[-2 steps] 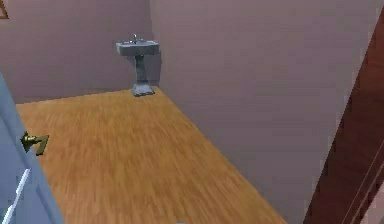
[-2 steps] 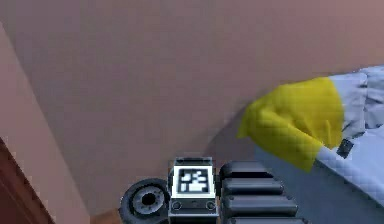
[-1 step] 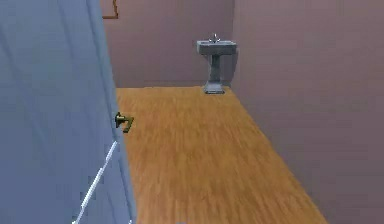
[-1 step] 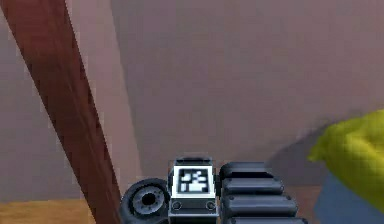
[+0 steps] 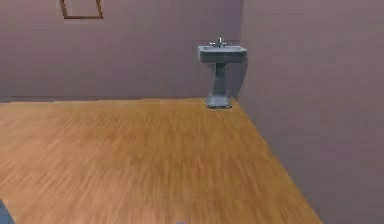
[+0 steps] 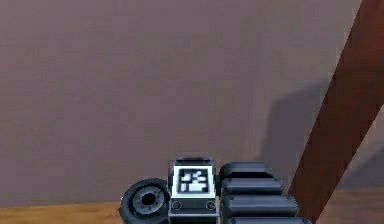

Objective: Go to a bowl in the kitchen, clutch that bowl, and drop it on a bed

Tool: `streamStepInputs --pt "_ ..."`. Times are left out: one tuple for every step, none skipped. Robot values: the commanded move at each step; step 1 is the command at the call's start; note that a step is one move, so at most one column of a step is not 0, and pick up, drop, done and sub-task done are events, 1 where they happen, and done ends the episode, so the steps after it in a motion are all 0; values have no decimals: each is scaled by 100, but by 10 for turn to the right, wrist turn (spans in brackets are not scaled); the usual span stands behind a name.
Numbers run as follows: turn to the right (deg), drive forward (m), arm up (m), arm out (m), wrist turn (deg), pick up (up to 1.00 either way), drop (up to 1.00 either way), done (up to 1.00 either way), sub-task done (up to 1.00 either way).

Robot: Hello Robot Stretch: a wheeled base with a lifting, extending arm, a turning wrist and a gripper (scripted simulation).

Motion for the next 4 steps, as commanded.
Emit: streamStepInputs --pt "270 0 0 0 0 0 0 0 0" --pt "0 55 0 0 0 0 0 0 0" --pt "-450 0 0 0 0 0 0 0 0" --pt "-390 0 0 0 0 0 0 0 0"
